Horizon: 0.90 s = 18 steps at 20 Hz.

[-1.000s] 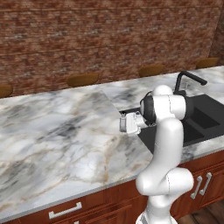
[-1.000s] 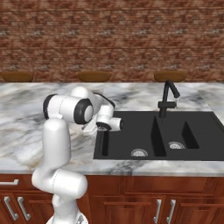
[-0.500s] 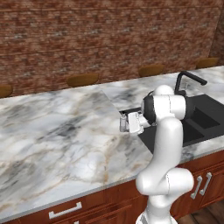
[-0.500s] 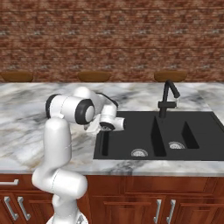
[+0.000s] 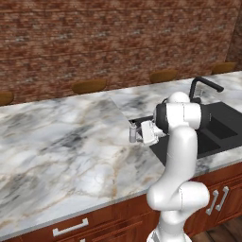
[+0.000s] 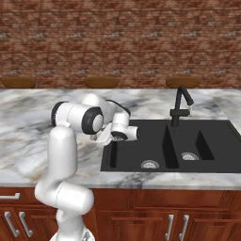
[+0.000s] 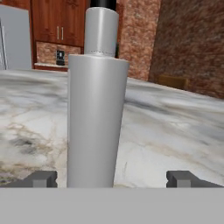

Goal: Locate and retrieve the soap dispenser and soap dispenser from the cabinet. Place them next to the sink.

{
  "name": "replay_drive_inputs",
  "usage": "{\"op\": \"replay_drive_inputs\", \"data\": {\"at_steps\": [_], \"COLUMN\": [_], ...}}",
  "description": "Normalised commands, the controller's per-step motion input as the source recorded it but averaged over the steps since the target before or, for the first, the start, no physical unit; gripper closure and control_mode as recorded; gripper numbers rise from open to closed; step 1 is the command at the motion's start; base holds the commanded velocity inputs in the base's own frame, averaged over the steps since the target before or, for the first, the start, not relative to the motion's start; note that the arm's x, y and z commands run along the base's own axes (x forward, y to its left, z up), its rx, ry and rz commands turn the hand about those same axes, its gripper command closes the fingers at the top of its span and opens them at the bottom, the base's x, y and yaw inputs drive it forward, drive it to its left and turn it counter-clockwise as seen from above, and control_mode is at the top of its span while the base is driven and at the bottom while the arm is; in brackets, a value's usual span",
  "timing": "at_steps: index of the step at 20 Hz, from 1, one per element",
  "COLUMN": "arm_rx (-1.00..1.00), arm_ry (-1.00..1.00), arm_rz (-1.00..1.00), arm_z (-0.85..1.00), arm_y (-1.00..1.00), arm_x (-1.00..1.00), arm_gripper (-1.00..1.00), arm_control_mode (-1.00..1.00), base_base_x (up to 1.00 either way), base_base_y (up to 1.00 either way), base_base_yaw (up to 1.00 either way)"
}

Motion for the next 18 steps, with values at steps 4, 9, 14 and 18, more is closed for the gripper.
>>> {"op": "replay_drive_inputs", "data": {"at_steps": [4,9,14,18], "arm_rx": [-0.03,-0.02,-0.04,-0.08], "arm_ry": [0.06,0.01,-0.02,-0.05], "arm_rz": [0.0,0.0,0.0,0.02], "arm_z": [0.04,0.19,0.33,0.37], "arm_y": [-0.26,-0.14,-0.03,0.02], "arm_x": [-0.02,-0.36,-0.48,-0.34], "arm_gripper": [-1.0,-1.0,-1.0,-1.0], "arm_control_mode": [-1.0,-1.0,-1.0,-1.0], "base_base_x": [0.0,0.0,0.0,0.0], "base_base_y": [0.0,0.0,0.0,0.0], "base_base_yaw": [0.0,0.0,0.0,0.0]}}
